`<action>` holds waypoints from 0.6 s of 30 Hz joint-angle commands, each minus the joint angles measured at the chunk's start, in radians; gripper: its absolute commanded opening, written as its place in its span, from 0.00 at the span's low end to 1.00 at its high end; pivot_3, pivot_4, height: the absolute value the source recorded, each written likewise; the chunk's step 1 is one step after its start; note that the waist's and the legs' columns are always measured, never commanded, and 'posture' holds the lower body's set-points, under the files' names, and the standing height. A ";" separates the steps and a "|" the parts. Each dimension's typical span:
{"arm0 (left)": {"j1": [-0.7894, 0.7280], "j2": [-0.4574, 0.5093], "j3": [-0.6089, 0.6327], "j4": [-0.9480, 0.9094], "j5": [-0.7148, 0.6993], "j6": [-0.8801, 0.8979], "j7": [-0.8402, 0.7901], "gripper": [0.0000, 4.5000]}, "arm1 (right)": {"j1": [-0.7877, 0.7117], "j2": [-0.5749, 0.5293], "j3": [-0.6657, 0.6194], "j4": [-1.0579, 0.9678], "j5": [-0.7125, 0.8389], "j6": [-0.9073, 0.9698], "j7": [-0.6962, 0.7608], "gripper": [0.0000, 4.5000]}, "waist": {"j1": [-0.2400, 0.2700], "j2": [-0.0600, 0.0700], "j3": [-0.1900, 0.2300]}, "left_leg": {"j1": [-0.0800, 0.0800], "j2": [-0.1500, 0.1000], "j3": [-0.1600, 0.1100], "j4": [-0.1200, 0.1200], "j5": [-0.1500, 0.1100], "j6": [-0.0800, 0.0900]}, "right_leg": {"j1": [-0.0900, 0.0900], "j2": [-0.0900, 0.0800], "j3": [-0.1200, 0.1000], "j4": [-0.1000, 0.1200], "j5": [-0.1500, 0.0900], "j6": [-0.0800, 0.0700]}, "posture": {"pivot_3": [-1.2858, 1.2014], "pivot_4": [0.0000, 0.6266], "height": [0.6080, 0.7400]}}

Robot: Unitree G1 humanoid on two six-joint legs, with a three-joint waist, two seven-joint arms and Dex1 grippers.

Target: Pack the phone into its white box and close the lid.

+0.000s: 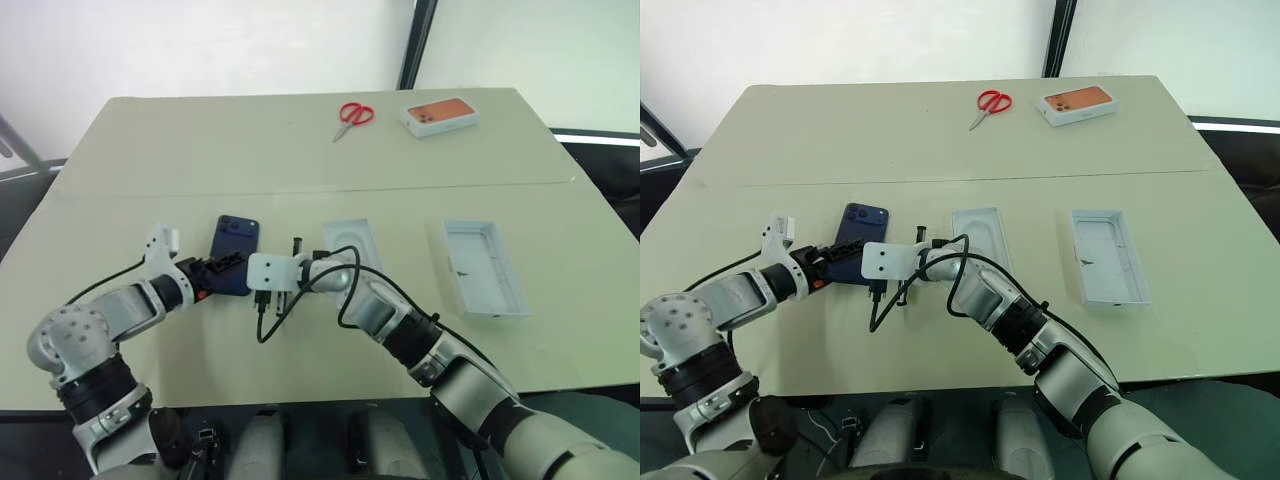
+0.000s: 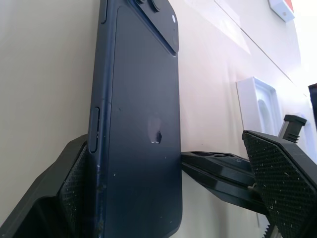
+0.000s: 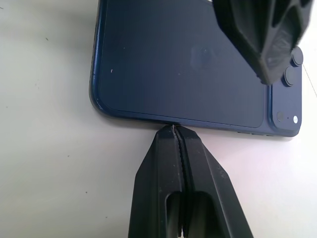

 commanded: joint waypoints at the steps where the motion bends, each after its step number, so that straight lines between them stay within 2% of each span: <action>1: -0.006 0.007 0.007 0.018 -0.002 0.027 -0.005 1.00 | 0.003 0.015 -0.016 -0.038 -0.002 -0.015 0.002 0.01 | 0.000 0.000 0.000 | 0.000 0.000 0.000 0.000 0.000 0.000 | 0.000 0.000 0.000 0.000 0.000 0.000 | 0.52 0.24 0.68; 5: -0.016 0.024 0.044 0.028 0.011 0.024 -0.004 1.00 | 0.008 0.006 -0.023 -0.051 -0.005 -0.011 0.003 0.01 | -0.002 0.000 0.000 | 0.000 0.000 0.000 0.000 0.000 0.000 | 0.000 0.000 0.000 0.000 0.000 0.000 | 0.52 0.24 0.68; 8: -0.021 0.035 0.058 0.036 0.018 0.026 -0.007 0.82 | 0.011 -0.002 -0.031 -0.063 -0.010 -0.006 0.004 0.00 | -0.003 0.000 0.000 | 0.000 0.000 0.000 0.000 0.000 0.000 | 0.000 0.000 0.000 0.000 0.000 0.000 | 0.52 0.24 0.68; 11: -0.024 0.039 0.065 0.032 0.015 0.026 -0.017 0.51 | 0.012 -0.015 -0.039 -0.078 -0.014 -0.005 0.006 0.00 | -0.003 -0.001 0.001 | -0.001 0.000 0.000 0.000 0.000 -0.001 | -0.001 0.000 0.000 0.000 0.000 0.000 | 0.52 0.24 0.68; 18: -0.040 0.017 0.129 0.052 -0.002 0.026 -0.025 0.51 | 0.014 -0.043 -0.058 -0.121 -0.020 0.002 0.011 0.00 | -0.003 -0.002 0.001 | -0.001 0.000 0.000 -0.001 0.001 -0.003 | -0.002 0.000 0.000 0.000 0.000 0.000 | 0.52 0.24 0.68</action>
